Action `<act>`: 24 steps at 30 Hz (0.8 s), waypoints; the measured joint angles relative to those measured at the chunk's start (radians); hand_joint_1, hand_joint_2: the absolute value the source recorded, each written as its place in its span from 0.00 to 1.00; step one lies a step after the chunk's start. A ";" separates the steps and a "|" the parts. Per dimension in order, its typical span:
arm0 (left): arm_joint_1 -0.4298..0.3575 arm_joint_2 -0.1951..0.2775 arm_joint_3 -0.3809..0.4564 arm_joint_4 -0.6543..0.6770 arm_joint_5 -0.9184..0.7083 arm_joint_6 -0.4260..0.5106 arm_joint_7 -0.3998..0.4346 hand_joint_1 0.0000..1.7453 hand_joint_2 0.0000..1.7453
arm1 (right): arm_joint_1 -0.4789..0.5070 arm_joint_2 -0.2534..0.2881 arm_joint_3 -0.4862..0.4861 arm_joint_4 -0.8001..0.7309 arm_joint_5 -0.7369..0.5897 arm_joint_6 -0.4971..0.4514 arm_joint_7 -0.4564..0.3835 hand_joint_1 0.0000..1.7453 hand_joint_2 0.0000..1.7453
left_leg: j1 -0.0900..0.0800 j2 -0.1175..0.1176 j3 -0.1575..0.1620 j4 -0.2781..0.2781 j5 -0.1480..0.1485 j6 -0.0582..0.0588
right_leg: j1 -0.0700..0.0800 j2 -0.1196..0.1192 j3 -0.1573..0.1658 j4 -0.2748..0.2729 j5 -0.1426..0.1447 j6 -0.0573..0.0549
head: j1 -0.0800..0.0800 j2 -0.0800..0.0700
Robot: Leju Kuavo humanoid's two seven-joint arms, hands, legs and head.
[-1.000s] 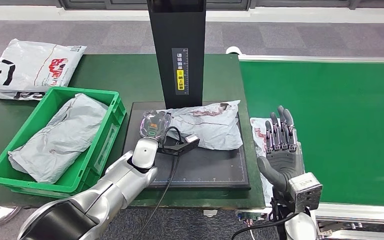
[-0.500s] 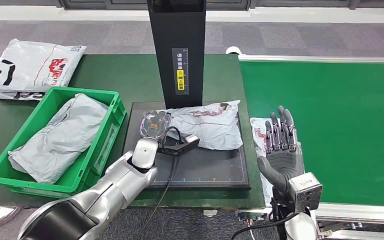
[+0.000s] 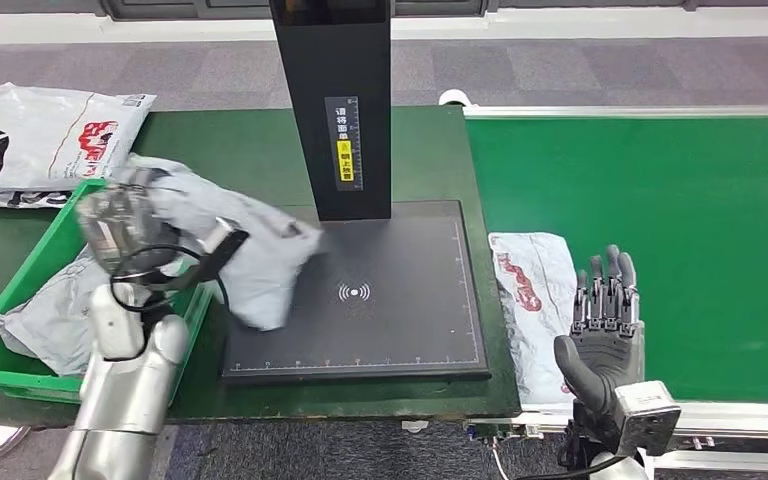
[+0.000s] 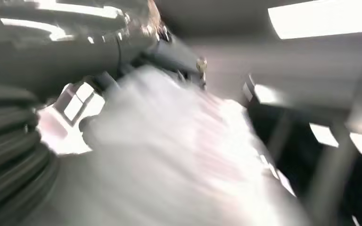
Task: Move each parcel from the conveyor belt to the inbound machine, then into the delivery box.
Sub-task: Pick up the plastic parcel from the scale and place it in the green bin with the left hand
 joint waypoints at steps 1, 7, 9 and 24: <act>0.013 -0.004 0.035 -0.045 -0.013 0.007 0.001 1.00 1.00 | 0.001 0.001 -0.003 0.000 0.002 0.000 0.002 0.00 1.00 | 0.000 -0.001 0.001 0.000 0.000 0.000 | 0.000 -0.001 0.001 0.000 -0.001 0.000 | 0.000 0.000; 0.057 -0.021 0.143 -0.204 -0.035 0.012 0.002 1.00 1.00 | 0.002 0.001 -0.010 0.000 0.007 -0.005 0.007 0.00 1.00 | 0.001 -0.013 -0.001 0.000 0.001 -0.001 | 0.002 -0.013 0.003 0.000 -0.002 -0.001 | 0.000 0.000; 0.062 -0.024 0.158 -0.228 -0.035 0.012 0.000 1.00 1.00 | 0.002 0.001 -0.011 0.000 0.006 -0.006 0.007 0.00 1.00 | 0.001 -0.014 -0.001 0.000 0.002 -0.001 | 0.002 -0.014 0.004 0.000 -0.002 -0.001 | 0.000 0.000; -0.038 0.028 0.177 -0.198 -0.092 0.012 0.073 1.00 1.00 | 0.002 0.001 -0.012 0.005 -0.008 -0.004 0.013 0.00 1.00 | 0.002 -0.016 -0.001 0.000 0.003 -0.003 | 0.003 -0.015 0.004 0.000 -0.002 -0.002 | 0.000 0.000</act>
